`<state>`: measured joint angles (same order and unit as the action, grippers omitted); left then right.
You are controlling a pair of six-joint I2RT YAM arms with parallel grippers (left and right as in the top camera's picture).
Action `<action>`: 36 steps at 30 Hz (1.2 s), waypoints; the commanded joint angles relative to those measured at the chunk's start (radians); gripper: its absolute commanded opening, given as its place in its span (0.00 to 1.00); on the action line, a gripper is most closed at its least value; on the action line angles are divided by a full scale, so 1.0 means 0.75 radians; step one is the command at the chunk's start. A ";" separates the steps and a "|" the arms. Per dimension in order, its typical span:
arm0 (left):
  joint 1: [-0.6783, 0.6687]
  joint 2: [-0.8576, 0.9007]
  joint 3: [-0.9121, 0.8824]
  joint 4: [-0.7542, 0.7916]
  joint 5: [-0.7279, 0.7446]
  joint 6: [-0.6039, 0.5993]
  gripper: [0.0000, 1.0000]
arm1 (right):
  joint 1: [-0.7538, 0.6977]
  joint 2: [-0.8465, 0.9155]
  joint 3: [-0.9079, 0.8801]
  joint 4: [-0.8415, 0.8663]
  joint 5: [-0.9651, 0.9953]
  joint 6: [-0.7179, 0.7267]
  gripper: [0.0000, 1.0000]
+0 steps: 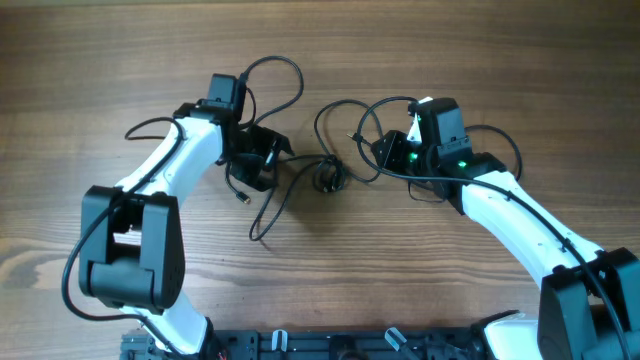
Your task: Untangle cables
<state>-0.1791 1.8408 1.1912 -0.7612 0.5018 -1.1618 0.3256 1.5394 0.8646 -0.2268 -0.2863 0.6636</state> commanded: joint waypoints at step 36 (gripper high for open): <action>0.021 0.119 -0.019 0.538 0.699 1.136 0.10 | 0.005 0.020 0.011 0.072 -0.272 -0.112 0.80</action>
<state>-0.1696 1.9266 1.1790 -0.3744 0.8204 -0.5285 0.3256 1.5394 0.8646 -0.1776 -0.3878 0.5884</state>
